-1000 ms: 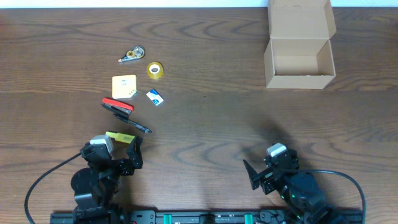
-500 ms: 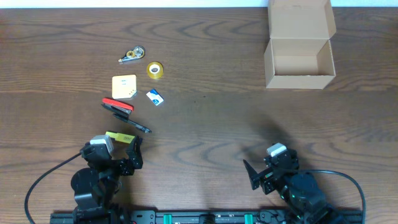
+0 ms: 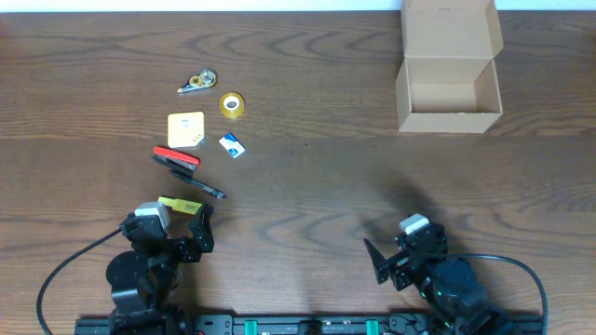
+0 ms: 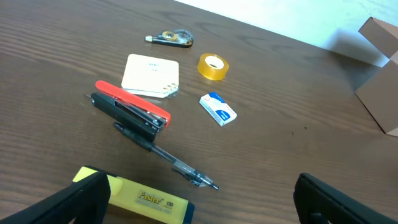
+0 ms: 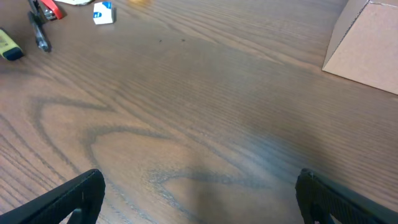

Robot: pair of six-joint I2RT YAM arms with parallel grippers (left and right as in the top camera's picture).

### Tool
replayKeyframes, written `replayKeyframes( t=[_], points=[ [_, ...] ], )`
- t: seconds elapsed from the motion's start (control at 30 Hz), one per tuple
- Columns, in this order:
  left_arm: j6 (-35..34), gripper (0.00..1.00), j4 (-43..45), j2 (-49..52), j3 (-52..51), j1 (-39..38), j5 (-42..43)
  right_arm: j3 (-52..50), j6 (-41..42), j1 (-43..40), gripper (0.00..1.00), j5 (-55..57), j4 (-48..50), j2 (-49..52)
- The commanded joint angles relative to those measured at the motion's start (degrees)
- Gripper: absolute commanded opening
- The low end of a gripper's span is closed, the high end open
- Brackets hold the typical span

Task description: Pack container

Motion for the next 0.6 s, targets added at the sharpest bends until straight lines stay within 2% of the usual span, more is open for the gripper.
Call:
replayKeyframes(
  t=[0.0,0.2,0.33,0.43,0.57],
  points=[
    [-0.2,0.95,0.0,-0.4,-1.1,0.0,-0.2,-0.5,-0.7,-0.5,0.99,-0.2,0.6,-0.5],
    [-0.2,0.95,0.0,-0.4,-1.1,0.0,-0.2,-0.5,3.4,-0.4,0.99,-0.2,10.2,-0.5],
    [-0.2,0.95,0.0,-0.4,-1.1,0.0,-0.2,-0.5,15.6,-0.4,0.99,-0.2,18.6,-0.5],
    [-0.2,0.95,0.0,-0.4,-1.1,0.0,-0.2,-0.5,26.0,-0.4,0.99,-0.8,19.3,-0.5],
    [-0.2,0.95,0.0,-0.4,-1.1,0.0,-0.2,-0.5,29.4,-0.4,0.99,-1.1,20.1,-0.5]
  ],
)
